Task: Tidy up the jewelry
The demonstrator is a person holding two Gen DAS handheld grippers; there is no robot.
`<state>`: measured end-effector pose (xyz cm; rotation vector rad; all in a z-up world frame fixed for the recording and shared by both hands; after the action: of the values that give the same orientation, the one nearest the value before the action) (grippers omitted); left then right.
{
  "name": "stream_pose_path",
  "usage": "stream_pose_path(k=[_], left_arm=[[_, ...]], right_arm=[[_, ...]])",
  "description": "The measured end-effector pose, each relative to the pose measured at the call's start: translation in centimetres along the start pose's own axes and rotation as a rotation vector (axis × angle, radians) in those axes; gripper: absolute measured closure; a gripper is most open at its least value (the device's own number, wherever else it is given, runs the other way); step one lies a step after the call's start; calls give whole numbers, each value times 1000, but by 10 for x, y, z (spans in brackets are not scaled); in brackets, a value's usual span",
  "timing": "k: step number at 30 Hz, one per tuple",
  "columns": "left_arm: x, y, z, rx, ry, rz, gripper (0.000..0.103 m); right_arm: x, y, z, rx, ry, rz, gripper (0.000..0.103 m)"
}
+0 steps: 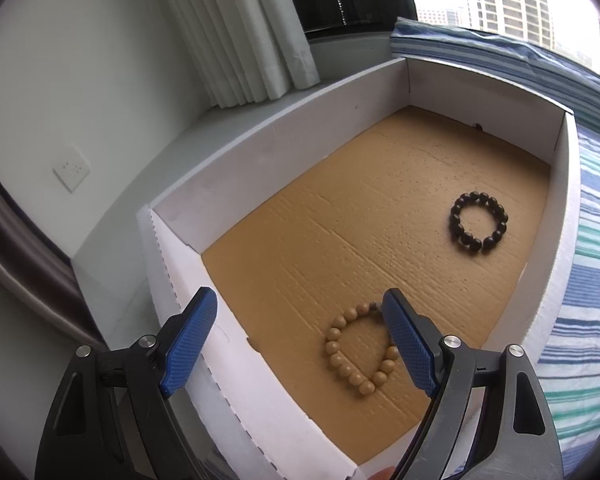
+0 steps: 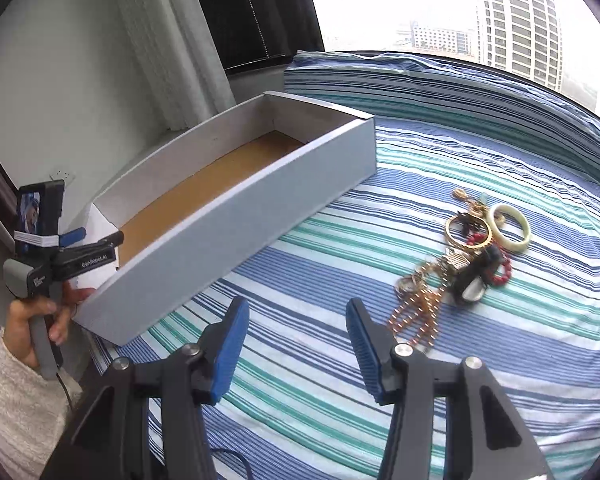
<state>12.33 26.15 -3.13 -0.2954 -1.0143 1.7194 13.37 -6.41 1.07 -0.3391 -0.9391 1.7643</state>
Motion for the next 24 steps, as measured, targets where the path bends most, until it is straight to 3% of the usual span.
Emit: stream_pose_path(k=[11,15,16,18,21,24], left_arm=[[1,36,51,9,34,47,17],[2,35,69,-59,11,82,9],[3,35,78,-91,-3,96,7],[3,31,100,-162,4,124,2],[-11,23,130,-229,88,135,1],[-40,17,152,-208,271,93,1]], right_arm=[[-72,87,90,-7,217,-97,52],[-82,102,112,-32,287,-102,51],[-84,104,115,-32,295,-105,48],[-88,110,122,-31,303,-128,32],[-90,114,134,-44,328,-149,26],[-91,116,143,-59,371,-130,25]])
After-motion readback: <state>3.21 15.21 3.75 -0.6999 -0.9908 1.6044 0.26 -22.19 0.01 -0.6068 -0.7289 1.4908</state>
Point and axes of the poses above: each gripper's, at about its wrist camera, not at the fingertips, and z roughly against the way its jaws point, x to its left, y to its underside, the point moved 1 cm from there along -z, roughly the way its jaws point, and after that the axes turned 10 degrees about -x, right-handed, at the moved point
